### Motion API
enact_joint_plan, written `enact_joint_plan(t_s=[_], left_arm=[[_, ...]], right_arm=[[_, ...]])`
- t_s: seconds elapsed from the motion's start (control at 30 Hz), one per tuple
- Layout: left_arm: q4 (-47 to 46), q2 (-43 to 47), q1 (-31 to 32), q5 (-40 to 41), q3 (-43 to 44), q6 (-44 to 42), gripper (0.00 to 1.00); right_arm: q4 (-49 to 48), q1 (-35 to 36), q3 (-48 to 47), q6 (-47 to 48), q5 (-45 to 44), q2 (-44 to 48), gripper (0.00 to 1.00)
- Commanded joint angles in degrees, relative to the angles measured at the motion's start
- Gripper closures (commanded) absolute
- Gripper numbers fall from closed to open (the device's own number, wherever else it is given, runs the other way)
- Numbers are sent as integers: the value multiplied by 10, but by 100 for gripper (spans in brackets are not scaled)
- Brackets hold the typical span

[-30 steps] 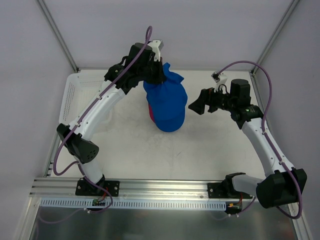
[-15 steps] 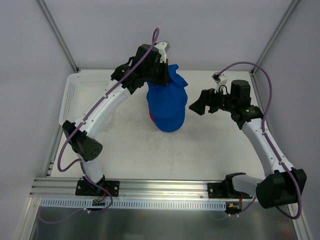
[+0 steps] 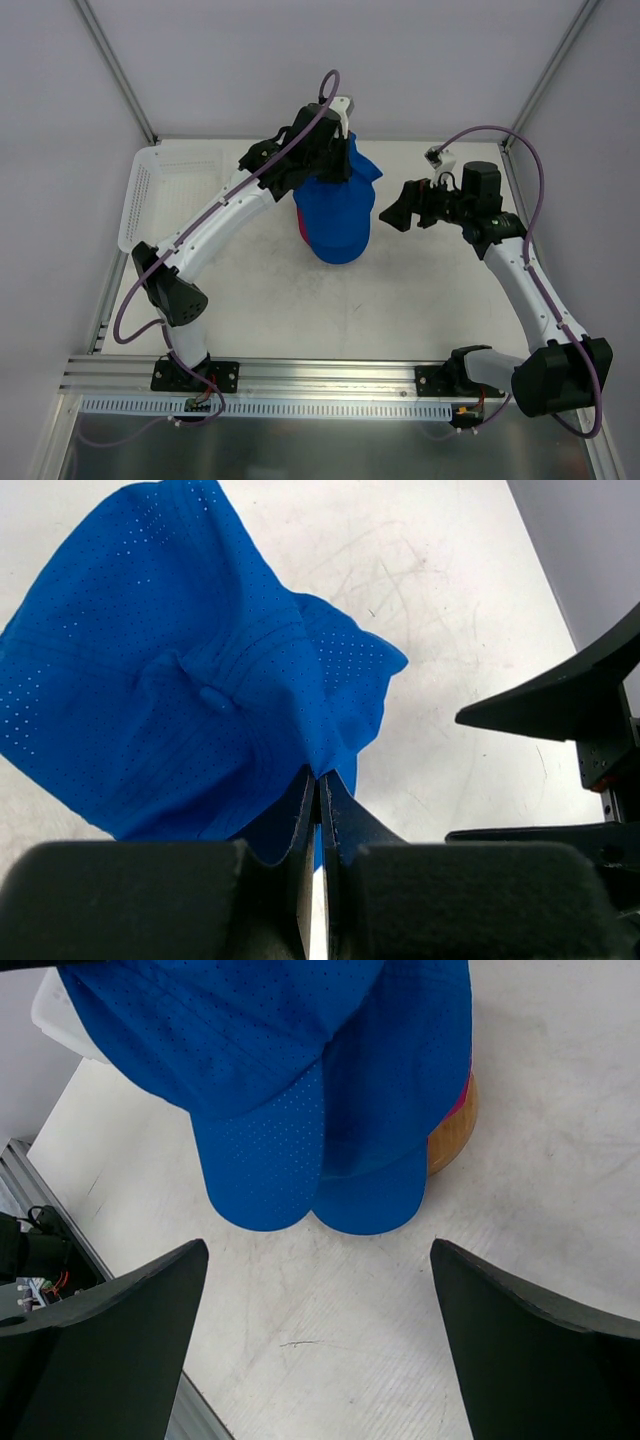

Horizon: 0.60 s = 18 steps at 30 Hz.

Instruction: Stack the hats

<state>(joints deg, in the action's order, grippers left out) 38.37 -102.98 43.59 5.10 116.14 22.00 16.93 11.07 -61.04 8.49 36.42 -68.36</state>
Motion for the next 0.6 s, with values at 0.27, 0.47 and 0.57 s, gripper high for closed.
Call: enact_joint_plan(t_s=[0.27, 0.47, 0.57], left_arm=[[-16, -27, 6, 17, -11, 40, 80], [-18, -49, 6, -33, 6, 59, 76], [-18, -63, 6, -49, 18, 61, 71]], right_arm=[[-14, -8, 7, 11, 9, 23, 0], [-15, -8, 9, 9, 13, 13, 0], [-16, -9, 8, 7, 6, 4, 1]])
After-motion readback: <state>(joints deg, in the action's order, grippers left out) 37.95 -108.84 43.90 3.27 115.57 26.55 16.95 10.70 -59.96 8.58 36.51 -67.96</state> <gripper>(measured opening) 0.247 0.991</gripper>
